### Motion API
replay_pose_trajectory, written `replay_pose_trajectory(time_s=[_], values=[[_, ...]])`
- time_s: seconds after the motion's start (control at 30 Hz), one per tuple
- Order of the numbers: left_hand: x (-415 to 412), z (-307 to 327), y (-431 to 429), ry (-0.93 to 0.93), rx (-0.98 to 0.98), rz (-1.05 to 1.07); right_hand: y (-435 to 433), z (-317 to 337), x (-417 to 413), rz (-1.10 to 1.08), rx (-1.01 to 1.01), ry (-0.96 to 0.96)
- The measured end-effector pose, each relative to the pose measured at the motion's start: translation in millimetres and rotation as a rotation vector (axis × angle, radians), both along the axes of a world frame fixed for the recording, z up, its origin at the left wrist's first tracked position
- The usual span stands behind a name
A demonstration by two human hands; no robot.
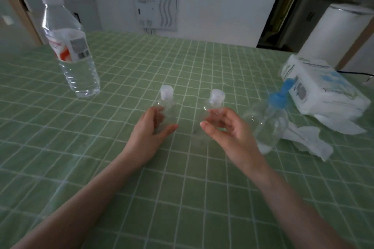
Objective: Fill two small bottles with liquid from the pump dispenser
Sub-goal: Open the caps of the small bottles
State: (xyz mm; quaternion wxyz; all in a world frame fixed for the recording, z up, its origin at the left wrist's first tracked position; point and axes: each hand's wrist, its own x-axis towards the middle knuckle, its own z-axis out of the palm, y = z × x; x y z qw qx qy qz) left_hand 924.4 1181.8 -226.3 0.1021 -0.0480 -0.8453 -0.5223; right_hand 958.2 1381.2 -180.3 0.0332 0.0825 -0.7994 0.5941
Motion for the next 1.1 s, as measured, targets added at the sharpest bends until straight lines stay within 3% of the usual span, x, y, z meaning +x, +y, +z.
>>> replay_pose_trajectory(time_s=[0.13, 0.23, 0.3, 0.4, 0.5, 0.63, 0.73, 0.87, 1.1], values=[[27.5, 9.5, 3.8, 0.01, 0.043, 0.117, 0.2, 4.5, 14.8, -0.004, 0.001, -0.011], [70.2, 18.9, 12.0, 0.294, 0.141, 0.227, 1.2, 6.4, 29.5, 0.019, 0.025, -0.053], [88.4, 22.6, 17.2, 0.383, 0.063, 0.146, 1.4, 6.0, 37.3, 0.039, 0.017, -0.102], [102.8, 24.3, 30.1, 0.386, -0.123, -0.09, -1.7, 5.6, 47.6, 0.069, -0.094, -0.16], [106.5, 24.8, 41.6, 0.375, -0.196, -0.189, -11.6, 4.2, 55.3, 0.109, -0.215, -0.173], [105.2, 29.7, 44.0, 0.355, -0.187, -0.154, -16.6, 9.5, 61.9, 0.141, -0.011, -0.061], [106.5, 32.9, 36.9, 0.413, -0.334, -0.107, -12.4, 24.8, 62.2, 0.122, 0.144, 0.046], [112.6, 34.8, 30.3, 0.465, -0.521, -0.064, -4.9, 39.4, 55.5, 0.096, 0.178, 0.164], [112.0, 41.0, 28.2, 0.293, -0.244, -0.179, -2.9, 35.1, 57.4, 0.221, 0.136, 0.183]])
